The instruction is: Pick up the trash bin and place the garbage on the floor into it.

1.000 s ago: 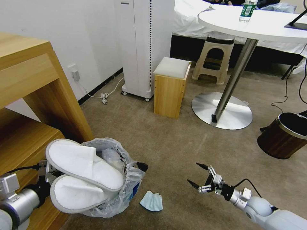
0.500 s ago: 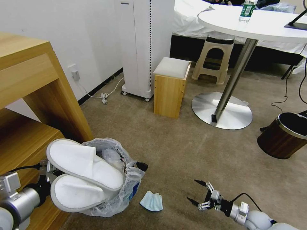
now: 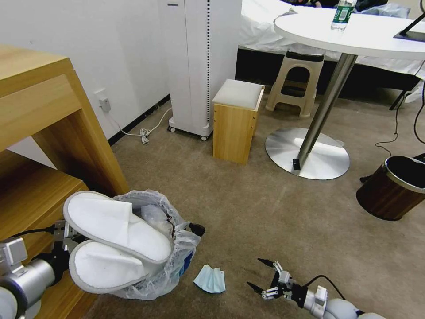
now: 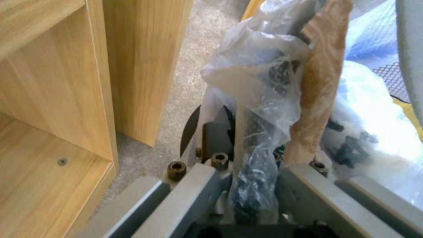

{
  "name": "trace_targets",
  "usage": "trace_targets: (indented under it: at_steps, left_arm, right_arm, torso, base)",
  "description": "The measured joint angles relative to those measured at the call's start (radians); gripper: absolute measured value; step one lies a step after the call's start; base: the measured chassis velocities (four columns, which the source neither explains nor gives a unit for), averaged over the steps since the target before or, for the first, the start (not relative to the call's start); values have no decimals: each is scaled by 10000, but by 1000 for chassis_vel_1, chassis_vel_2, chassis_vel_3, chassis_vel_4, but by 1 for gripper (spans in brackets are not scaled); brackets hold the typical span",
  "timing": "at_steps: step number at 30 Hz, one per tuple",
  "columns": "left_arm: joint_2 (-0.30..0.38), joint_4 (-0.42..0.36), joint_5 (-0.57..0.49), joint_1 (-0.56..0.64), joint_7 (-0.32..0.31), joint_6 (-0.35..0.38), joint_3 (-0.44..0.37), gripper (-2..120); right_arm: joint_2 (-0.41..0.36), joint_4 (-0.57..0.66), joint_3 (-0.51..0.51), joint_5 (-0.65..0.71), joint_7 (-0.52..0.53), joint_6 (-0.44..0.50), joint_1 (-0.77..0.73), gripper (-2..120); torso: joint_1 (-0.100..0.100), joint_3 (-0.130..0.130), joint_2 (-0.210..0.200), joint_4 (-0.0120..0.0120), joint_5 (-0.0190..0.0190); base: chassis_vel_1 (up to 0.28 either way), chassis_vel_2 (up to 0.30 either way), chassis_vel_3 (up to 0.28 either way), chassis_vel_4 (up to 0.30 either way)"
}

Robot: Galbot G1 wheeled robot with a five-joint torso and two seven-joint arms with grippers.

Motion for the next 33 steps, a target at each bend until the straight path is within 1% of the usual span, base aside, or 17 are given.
trace_targets:
  at_steps: [5, 12, 21, 33]
  left_arm:
    - [48, -34, -99, -8, -43, 0, -26, 0]
    - [133, -42, -217, -13, -122, 2, -76, 0]
    - [269, -47, -371, -18, -158, 21, -161, 0]
    - [269, -145, -452, 26, -183, 23, -267, 0]
  right_arm:
    - [340, -296, -358, 98, -8, 0, 205, 100]
    - [640, -627, -581, 135, -70, 0, 360, 100]
    - [910, -929, -826, 184, -200, -1, 392, 100]
    - [1265, -1034, -1135, 347, -230, -3, 540, 99]
  torso:
    - [0, 0, 0, 0, 0]
    - [0, 0, 0, 0, -1]
    - [0, 0, 0, -1, 0]
    - [-1, -1, 0, -1, 1]
  base:
    - [0, 0, 0, 0]
    - [0, 0, 0, 0]
    - [0, 0, 0, 0]
    - [0, 0, 0, 0]
